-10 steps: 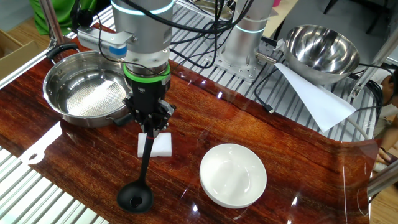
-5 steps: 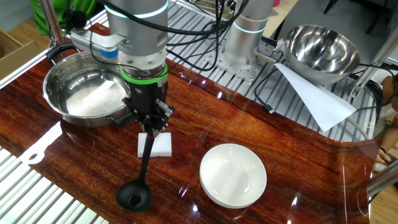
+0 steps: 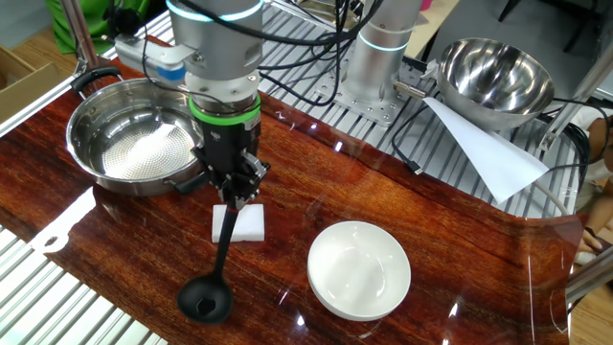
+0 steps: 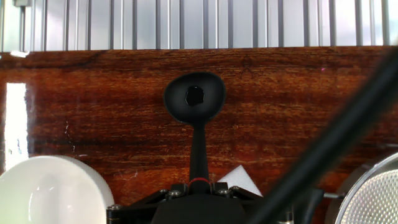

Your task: Scoop water with a large spoon from one bowl to another

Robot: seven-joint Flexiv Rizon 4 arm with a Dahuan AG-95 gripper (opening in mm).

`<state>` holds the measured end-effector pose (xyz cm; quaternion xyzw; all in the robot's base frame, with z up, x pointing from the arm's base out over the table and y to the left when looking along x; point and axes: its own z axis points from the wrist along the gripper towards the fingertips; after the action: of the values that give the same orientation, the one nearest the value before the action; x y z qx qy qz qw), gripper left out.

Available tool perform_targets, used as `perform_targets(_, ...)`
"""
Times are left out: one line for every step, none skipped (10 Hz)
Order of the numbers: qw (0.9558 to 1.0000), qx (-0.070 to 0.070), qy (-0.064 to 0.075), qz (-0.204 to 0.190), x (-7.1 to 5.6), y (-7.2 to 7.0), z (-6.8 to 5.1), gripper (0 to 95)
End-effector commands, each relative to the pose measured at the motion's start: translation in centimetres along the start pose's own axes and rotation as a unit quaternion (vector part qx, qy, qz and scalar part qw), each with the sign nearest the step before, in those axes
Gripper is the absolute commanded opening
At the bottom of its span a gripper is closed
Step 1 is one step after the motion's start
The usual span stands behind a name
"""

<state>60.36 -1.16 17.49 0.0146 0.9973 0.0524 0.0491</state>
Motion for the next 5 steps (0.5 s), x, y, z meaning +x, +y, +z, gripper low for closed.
perform_targets(0.9999, 0.011, -0.009, -0.010, -0.30, 0.03, 0.08, 0.0)
perform_targets(0.9998, 0.013, -0.013, -0.006, -0.30, 0.03, 0.08, 0.0)
perform_targets(0.9995, 0.015, -0.028, 0.006, -0.30, 0.03, 0.08, 0.0)
perform_targets(0.9991, 0.019, -0.038, 0.010, -0.30, 0.03, 0.08, 0.0)
perform_targets(0.9991, 0.012, -0.035, 0.021, -0.30, 0.03, 0.08, 0.0)
